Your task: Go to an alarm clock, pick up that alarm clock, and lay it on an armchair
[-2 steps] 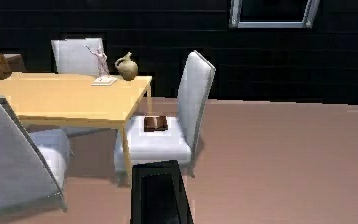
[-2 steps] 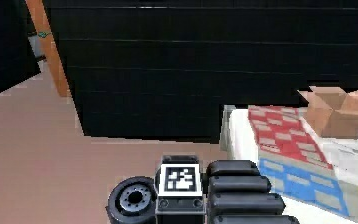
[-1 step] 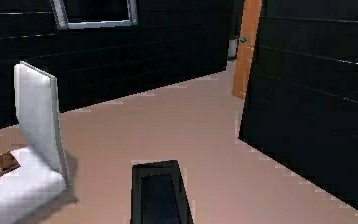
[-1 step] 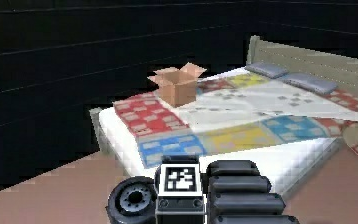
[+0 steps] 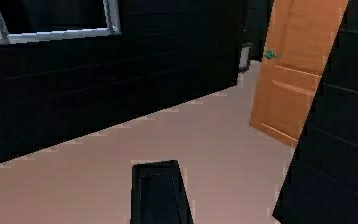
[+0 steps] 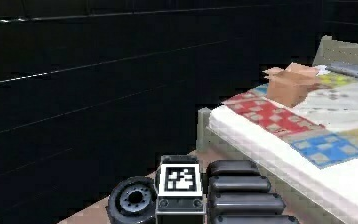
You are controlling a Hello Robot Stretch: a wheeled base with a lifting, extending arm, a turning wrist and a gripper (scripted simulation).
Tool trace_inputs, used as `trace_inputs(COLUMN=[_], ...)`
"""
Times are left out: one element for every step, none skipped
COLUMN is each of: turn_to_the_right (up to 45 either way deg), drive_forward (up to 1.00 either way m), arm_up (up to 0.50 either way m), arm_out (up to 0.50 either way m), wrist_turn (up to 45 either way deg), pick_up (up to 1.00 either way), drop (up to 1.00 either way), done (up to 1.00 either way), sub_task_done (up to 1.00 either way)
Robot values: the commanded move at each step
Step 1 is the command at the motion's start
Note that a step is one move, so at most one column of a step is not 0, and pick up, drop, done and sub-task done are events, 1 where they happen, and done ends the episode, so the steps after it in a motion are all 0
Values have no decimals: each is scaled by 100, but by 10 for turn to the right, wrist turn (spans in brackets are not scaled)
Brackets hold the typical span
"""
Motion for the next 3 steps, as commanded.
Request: trace_inputs(turn_to_the_right=[30,0,30], drive_forward=[0,90,0], arm_up=[0,0,0], arm_out=[0,0,0], wrist_turn=[0,0,0], pick_up=[0,0,0], drop=[0,0,0], done=[0,0,0], sub_task_done=[0,0,0])
